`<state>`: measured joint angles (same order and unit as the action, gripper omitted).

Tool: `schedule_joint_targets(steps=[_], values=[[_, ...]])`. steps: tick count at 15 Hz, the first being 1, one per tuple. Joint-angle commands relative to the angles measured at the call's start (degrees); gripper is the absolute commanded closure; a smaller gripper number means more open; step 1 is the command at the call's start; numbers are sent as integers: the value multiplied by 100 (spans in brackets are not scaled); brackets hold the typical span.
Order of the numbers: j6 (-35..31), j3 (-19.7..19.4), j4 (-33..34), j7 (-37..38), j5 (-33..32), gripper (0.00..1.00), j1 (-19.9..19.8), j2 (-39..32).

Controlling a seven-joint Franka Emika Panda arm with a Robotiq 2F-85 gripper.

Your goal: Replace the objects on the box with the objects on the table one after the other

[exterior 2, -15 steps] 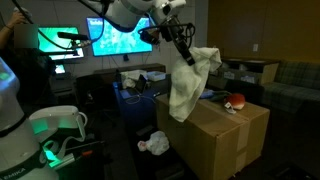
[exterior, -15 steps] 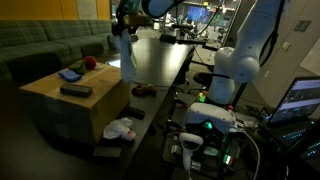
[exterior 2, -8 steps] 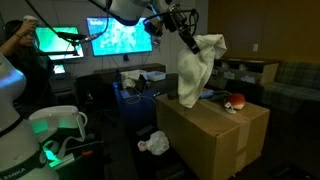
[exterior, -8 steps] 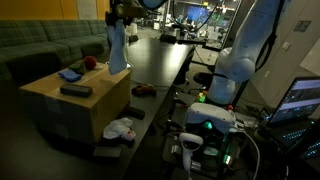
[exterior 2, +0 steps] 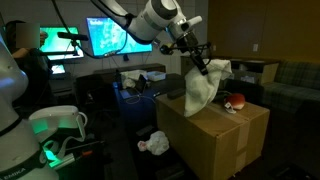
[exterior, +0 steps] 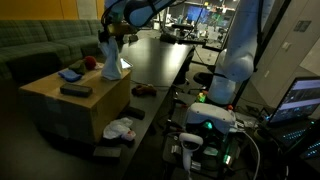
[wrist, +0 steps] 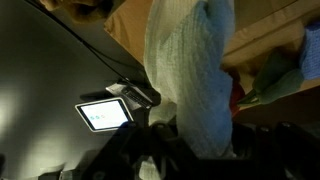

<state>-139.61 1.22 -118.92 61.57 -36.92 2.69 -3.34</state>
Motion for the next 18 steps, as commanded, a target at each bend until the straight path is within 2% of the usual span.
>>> schedule_joint_targets(steps=[1, 6, 14, 18], values=[[-243, -62, 484, -171, 209, 95, 8, -664], [-326, -109, 597, -511, 591, 95, 108, -1207], [-444, -96, 466, -1390, 1287, 95, 381, -1538], [-456, -179, 489, -1509, 1231, 94, 584, -1655]])
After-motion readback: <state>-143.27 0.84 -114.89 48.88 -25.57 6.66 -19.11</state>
